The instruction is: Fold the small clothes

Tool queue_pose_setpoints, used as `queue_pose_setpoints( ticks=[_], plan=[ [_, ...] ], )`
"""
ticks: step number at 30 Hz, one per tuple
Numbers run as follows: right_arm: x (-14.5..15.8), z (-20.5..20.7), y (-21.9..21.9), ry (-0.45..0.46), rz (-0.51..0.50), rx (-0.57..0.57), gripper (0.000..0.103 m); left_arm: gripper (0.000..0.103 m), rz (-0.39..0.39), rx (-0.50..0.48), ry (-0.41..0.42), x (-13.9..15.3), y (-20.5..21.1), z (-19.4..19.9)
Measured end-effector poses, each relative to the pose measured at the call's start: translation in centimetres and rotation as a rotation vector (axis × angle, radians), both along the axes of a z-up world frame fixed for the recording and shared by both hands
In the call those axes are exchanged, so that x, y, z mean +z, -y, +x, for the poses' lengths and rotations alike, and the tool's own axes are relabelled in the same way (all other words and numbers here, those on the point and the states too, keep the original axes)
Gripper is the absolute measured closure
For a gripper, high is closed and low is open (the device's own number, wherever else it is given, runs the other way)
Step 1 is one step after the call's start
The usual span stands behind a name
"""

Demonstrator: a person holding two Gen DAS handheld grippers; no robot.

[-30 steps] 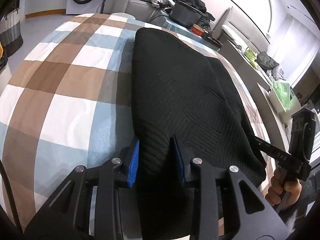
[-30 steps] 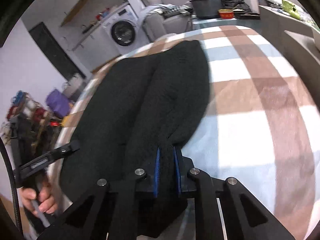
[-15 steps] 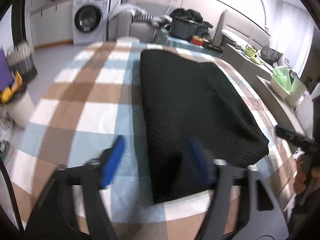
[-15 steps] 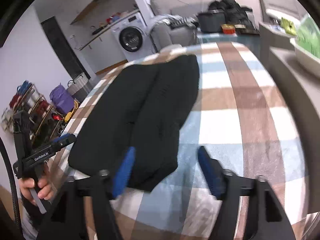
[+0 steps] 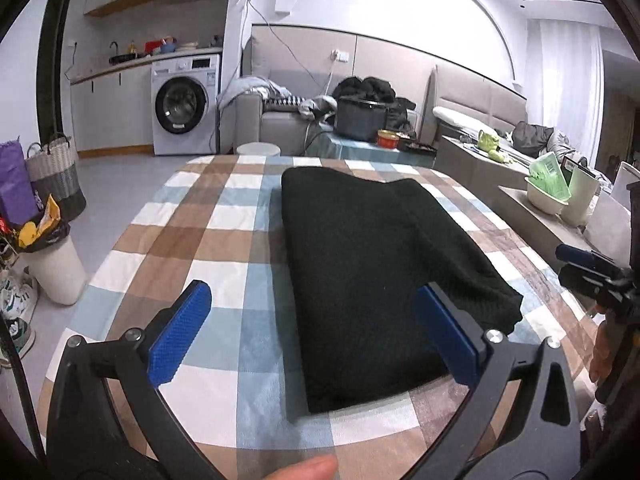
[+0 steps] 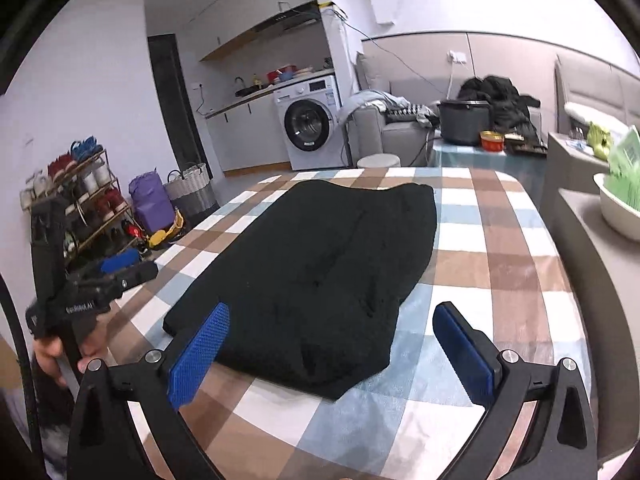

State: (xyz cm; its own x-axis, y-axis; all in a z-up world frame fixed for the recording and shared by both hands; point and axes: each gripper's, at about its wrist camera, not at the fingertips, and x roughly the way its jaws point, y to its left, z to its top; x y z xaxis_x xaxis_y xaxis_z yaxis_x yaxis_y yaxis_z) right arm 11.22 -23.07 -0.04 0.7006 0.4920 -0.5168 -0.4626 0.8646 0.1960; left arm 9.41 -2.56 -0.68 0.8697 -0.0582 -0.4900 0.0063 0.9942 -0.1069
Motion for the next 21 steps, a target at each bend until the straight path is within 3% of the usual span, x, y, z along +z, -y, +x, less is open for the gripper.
queue_pose_setpoints(
  ticks=[4, 13, 21],
  plan=[
    [-0.4, -0.5, -0.4, 0.041, -0.004, -0.001, 0.000, 0.001, 0.039, -0.009, 0.016, -0.3, 0.8, -0.2],
    [-1.0, -0.9, -0.3, 0.092, 0.034, -0.001, 0.000, 0.001, 0.042, -0.015, 0.009, -1.6, 1.4, 0.2],
    [-1.4, -0.6, -0.1, 0.086, 0.049, -0.011, 0.000, 0.001, 0.044, -0.019, 0.017, -1.7, 1.3, 0.3]
  ],
)
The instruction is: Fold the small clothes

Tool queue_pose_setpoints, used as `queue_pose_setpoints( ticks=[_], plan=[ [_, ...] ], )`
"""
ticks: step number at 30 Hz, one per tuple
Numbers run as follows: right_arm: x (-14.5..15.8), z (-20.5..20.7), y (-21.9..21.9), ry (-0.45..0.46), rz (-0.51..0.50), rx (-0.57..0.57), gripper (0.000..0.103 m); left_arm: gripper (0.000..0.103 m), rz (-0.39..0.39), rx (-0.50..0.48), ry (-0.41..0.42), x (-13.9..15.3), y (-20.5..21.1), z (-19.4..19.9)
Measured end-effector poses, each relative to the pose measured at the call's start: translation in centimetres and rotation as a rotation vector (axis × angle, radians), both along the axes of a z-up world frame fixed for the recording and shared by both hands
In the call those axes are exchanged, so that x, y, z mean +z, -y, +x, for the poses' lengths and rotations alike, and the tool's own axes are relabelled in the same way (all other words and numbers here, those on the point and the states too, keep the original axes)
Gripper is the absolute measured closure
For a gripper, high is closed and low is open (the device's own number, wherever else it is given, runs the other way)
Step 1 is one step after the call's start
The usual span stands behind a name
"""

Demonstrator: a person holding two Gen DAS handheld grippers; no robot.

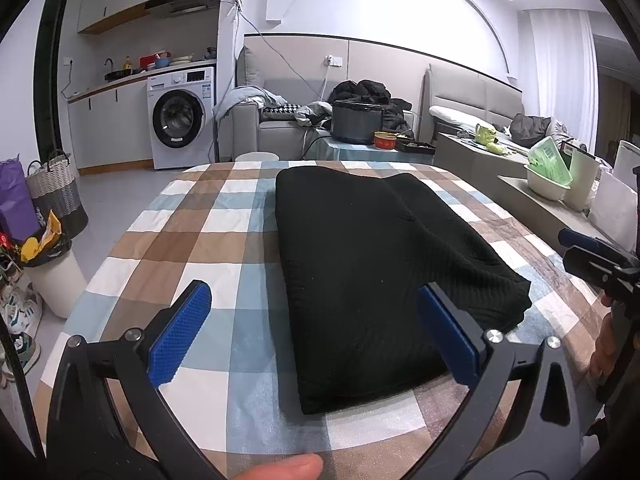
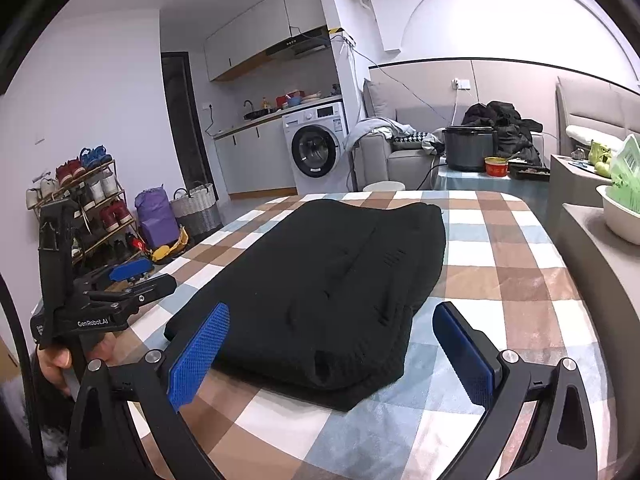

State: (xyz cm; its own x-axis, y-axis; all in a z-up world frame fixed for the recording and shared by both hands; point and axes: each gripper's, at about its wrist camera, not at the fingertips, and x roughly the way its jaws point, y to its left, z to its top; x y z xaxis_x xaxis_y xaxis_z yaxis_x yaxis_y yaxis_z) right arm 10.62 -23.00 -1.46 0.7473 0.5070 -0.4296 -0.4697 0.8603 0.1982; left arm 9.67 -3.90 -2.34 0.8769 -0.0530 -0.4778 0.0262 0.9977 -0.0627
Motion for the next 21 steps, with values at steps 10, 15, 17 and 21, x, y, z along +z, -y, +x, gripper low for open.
queue_pose_setpoints(
  ticks=[10, 15, 17, 21],
  plan=[
    [0.0, 0.1, 0.6, 0.011, 0.028, -0.002, 0.000, 0.001, -0.025, 0.012, -0.016, -0.4, -0.8, 0.5],
    [0.0, 0.0, 0.6, 0.016, 0.022, 0.004, 0.000, 0.001, -0.025, 0.015, -0.008, -0.4, -1.0, 0.4],
    [0.0, 0.0, 0.5, 0.018, 0.018, 0.005, 0.000, 0.001, -0.019, 0.013, -0.003, -0.4, -0.9, 0.4],
    [0.0, 0.0, 0.4, 0.022, 0.008, 0.009, 0.000, 0.001, -0.016, 0.010, 0.000, -0.5, -0.9, 0.4]
  ],
)
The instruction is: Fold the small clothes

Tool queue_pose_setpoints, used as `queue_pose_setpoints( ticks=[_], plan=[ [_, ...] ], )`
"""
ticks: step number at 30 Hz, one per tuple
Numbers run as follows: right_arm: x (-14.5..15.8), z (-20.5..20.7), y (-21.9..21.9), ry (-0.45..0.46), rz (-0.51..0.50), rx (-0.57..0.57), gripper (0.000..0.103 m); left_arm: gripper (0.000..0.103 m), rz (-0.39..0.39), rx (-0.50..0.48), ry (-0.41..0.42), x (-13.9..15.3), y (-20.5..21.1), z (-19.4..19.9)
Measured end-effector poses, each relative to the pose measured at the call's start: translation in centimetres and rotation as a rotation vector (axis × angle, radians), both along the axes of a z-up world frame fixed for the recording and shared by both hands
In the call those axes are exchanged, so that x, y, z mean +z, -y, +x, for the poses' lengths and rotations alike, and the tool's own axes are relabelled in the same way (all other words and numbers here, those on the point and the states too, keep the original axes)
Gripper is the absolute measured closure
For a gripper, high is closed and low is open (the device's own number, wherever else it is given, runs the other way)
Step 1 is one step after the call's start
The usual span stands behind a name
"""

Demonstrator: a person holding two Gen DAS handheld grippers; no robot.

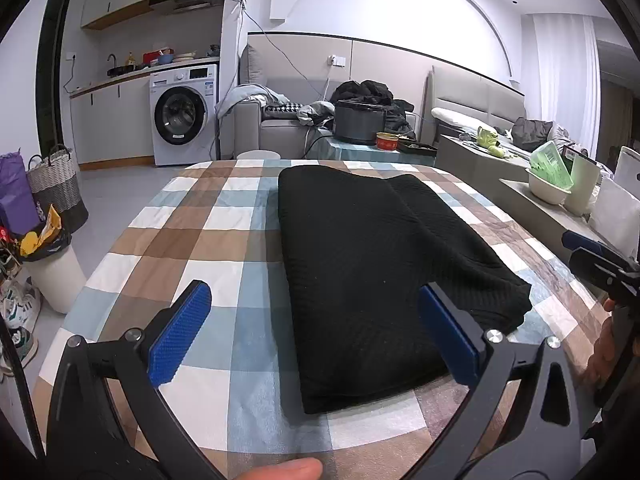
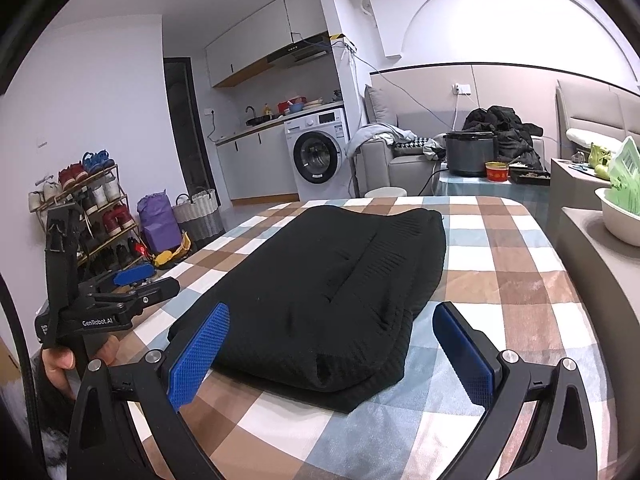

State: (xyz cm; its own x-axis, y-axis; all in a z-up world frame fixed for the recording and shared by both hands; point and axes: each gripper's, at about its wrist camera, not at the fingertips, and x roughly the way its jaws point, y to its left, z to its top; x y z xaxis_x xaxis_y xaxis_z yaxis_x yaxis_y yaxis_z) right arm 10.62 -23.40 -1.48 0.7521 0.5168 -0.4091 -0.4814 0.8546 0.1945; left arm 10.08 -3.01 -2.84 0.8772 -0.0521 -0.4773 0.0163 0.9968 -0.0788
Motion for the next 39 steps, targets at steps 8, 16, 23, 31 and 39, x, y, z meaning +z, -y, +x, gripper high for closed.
queue_pose_setpoints(
  ticks=[8, 16, 23, 31, 39],
  plan=[
    [0.0, -0.1, -0.2, 0.003, -0.009, 0.007, 0.000, 0.001, -0.001, 0.001, 0.000, 0.0, 0.0, -0.1],
    [0.0, -0.1, -0.3, 0.002, -0.012, 0.007, 0.000, 0.001, -0.001, 0.000, 0.003, 0.0, 0.1, -0.2],
    [0.0, -0.1, -0.3, 0.004, -0.011, 0.005, 0.000, 0.001, -0.004, -0.006, 0.010, 0.1, 0.4, -0.3],
    [-0.1, -0.1, -0.3, 0.013, -0.014, 0.007, 0.000, 0.001, -0.006, -0.015, 0.033, 0.4, 0.5, -0.9],
    [0.0, -0.5, -0.3, 0.041, -0.018, 0.005, 0.000, 0.001, -0.003, -0.025, 0.065, 0.7, 0.9, -1.7]
  ],
)
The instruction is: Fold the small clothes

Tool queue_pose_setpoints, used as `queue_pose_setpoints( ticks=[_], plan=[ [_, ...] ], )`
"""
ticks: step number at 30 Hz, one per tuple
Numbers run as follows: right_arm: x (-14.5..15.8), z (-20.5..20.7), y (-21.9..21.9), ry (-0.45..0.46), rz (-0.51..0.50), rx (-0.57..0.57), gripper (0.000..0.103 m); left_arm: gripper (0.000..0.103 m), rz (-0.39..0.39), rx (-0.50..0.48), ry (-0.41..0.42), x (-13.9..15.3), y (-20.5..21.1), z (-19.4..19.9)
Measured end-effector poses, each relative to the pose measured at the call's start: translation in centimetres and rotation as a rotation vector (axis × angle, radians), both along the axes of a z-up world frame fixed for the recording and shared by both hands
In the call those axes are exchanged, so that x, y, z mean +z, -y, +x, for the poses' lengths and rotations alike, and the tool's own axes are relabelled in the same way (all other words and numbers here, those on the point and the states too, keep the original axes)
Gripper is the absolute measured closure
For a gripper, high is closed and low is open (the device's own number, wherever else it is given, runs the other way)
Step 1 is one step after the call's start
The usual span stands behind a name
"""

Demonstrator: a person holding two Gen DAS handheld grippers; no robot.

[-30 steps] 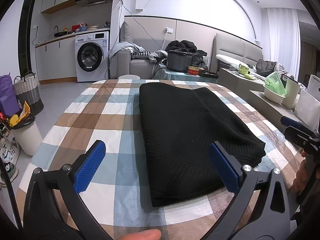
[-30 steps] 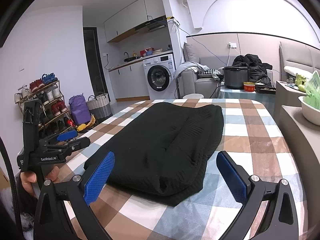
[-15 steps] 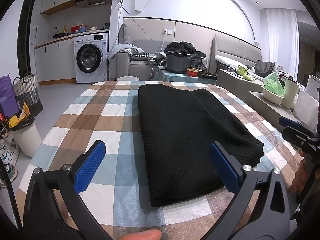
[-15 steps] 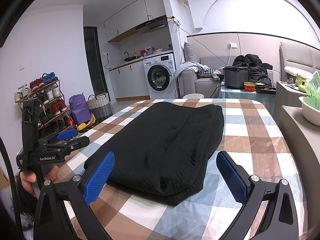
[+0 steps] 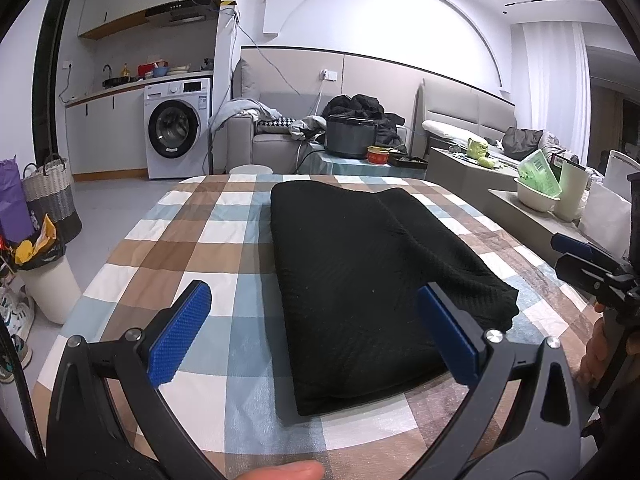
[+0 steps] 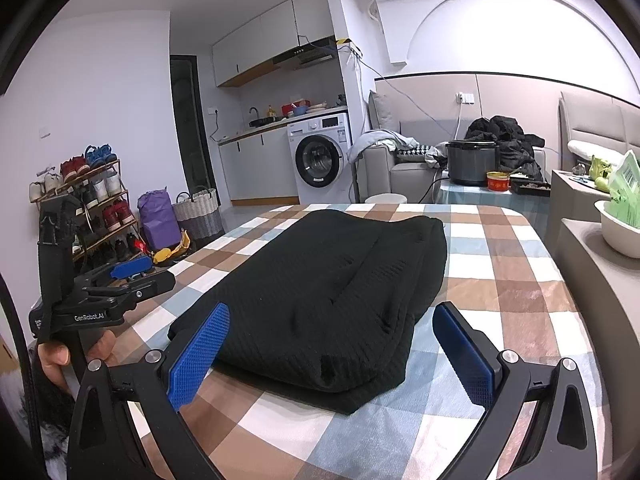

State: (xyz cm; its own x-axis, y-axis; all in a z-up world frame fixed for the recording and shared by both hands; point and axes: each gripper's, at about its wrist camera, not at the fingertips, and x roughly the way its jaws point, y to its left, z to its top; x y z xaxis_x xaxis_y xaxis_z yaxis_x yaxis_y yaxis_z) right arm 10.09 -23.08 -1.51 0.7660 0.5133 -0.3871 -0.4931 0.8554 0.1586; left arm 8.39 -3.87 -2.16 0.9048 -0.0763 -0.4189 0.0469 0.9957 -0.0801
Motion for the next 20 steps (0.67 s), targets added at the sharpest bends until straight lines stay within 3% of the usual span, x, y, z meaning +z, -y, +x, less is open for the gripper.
queue_pose_setpoints(
  ticks=[20],
  plan=[
    [0.3, -1.0, -0.1, 0.059, -0.010, 0.007, 0.000, 0.001, -0.003, 0.000, 0.030, 0.5, -0.1, -0.7]
  ],
)
